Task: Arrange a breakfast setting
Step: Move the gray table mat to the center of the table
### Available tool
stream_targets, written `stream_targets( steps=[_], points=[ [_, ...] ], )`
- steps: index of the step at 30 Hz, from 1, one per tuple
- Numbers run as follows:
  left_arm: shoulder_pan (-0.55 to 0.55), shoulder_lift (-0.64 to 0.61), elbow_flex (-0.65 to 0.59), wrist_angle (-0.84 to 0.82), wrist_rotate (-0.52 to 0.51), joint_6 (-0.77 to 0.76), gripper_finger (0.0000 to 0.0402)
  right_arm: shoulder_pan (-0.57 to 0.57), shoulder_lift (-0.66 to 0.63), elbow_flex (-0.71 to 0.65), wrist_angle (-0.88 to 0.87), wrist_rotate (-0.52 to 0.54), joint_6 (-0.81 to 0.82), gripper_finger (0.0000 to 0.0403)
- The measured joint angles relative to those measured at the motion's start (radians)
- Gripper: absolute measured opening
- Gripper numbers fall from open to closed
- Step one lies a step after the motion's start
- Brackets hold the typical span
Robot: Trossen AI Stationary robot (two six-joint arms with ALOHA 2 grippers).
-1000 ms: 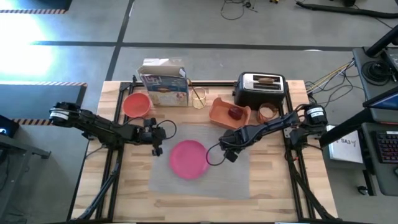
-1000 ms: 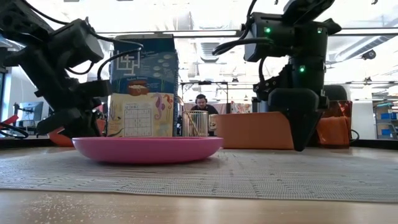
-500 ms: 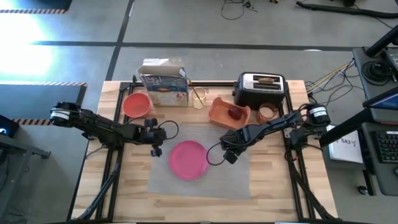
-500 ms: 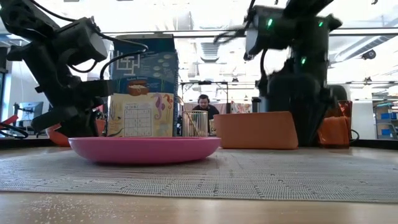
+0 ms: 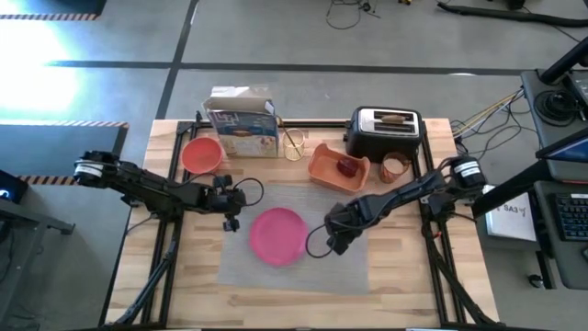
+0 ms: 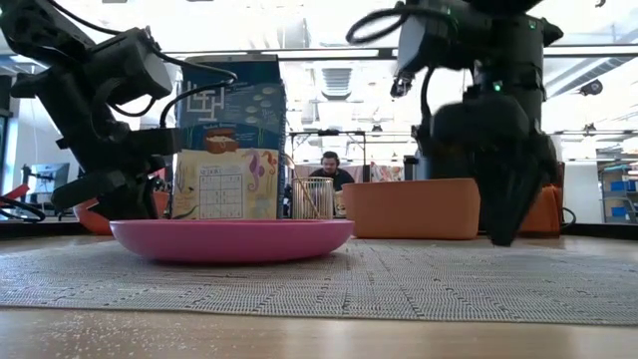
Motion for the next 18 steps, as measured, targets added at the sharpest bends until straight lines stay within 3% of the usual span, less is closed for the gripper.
stream_targets(
  steps=[18],
  points=[
    [0.0, 0.0, -0.001, 0.044, -0.008, -0.053, 0.0077, -0.086, 0.067, 0.002, -0.025, 0.058, -0.147, 0.0009]
  ],
)
